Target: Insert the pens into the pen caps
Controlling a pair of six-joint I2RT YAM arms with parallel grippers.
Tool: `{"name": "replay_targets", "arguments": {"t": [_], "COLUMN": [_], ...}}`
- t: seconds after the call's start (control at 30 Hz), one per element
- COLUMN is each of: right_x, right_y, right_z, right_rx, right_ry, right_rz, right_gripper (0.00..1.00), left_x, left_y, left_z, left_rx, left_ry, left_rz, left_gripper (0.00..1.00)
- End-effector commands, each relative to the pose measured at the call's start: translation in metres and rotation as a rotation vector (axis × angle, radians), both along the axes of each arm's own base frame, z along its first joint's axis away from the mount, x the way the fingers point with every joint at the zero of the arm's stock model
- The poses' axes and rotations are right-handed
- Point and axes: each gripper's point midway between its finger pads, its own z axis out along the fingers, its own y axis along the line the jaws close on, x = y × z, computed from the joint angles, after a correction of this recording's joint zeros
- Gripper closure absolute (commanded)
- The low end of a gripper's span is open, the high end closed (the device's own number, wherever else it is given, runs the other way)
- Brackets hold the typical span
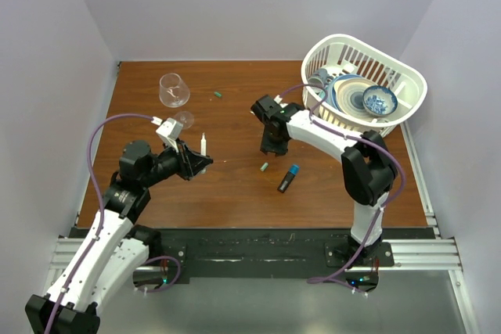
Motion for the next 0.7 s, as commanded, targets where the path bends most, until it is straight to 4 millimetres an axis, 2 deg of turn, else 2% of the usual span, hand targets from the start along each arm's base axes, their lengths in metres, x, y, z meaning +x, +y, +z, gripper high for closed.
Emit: {"name": "replay_targets", "arguments": {"t": [0.0, 0.2, 0.47, 0.67], "right_x": [0.006, 0.006, -0.011, -0.012], "right_y": [0.004, 0.011, 0.016, 0.018], "right_z": [0.002, -0.009, -0.028, -0.040], "right_rx": [0.097, 0.150, 0.119, 0.106], "right_ry": [-0.029, -0.013, 0.047, 0.064], "right_rz": [-0.283, -0.363, -0.444, -0.469], "right_gripper": [0.61, 0.60, 0.60, 0.59], "left_x": [0.001, 0.001, 0.000, -0.001], "left_y": [-0.003, -0.003, -0.004, -0.004], "left_z": [0.024, 0.024, 0.024, 0.024], "left_rx": [-0.015, -0.016, -0.019, -0.020], "left_ry": [-0.086, -0.086, -0.087, -0.088], "left_rz": [-0.023, -0.028, -0.032, -0.036], "left_gripper": [1.00, 1.00, 1.00, 1.00]}}
